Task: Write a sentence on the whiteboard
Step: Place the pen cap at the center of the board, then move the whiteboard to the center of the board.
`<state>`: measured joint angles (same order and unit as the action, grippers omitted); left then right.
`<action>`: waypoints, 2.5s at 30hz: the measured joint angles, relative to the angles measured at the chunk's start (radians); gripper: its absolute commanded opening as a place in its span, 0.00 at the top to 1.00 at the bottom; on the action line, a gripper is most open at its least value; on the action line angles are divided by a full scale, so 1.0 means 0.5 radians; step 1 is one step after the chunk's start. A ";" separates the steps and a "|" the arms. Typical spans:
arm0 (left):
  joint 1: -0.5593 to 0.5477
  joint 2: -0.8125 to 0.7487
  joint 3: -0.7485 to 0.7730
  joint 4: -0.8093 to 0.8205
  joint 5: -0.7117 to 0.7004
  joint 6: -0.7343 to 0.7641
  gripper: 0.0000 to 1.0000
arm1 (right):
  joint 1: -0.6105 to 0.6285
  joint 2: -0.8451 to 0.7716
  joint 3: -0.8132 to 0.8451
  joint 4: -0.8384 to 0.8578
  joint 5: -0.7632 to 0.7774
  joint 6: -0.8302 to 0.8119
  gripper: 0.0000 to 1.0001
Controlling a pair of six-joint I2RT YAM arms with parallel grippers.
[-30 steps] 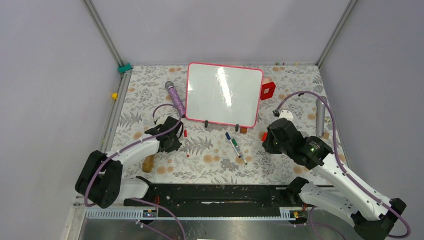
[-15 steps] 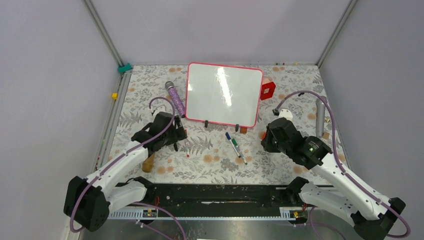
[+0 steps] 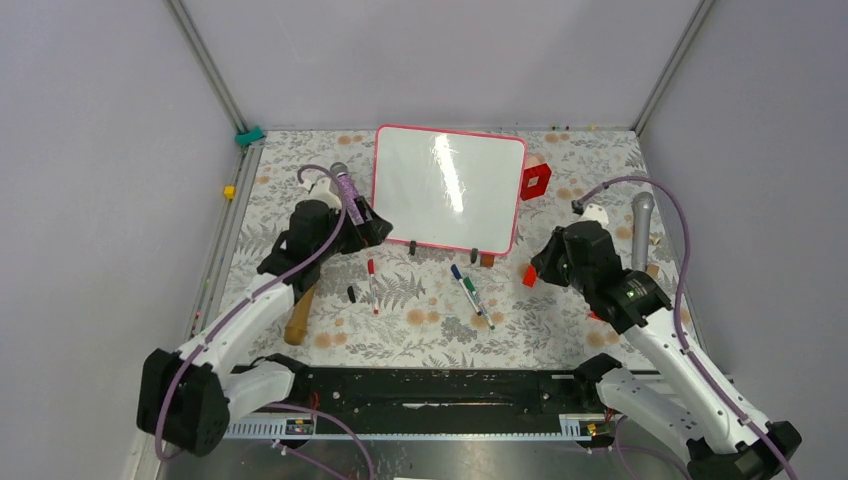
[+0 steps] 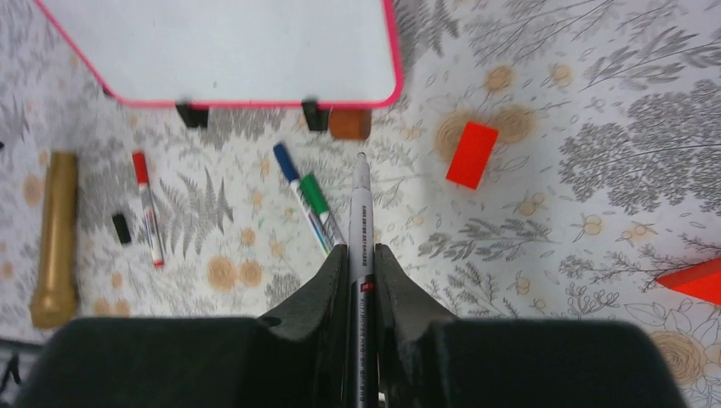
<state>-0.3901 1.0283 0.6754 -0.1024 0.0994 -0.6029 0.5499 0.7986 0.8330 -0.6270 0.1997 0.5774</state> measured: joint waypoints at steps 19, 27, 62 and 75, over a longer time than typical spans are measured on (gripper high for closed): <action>0.645 1.270 0.655 0.824 0.834 0.061 0.03 | -0.314 0.457 0.130 0.257 0.344 0.185 1.00; 0.645 1.637 0.814 1.129 1.144 0.111 0.11 | -0.352 0.716 0.270 0.413 0.357 0.139 1.00; 0.497 1.345 0.079 1.571 1.423 0.224 0.50 | -0.394 0.918 0.258 0.563 0.353 0.038 1.00; 0.484 0.921 -0.232 1.523 1.191 0.226 0.08 | -0.395 0.916 0.259 0.555 0.363 -0.057 1.00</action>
<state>-0.1482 1.4887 0.5594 0.6590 0.6949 -0.4900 0.3523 1.2568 0.9623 -0.3496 0.3813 0.5488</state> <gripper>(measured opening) 0.810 0.174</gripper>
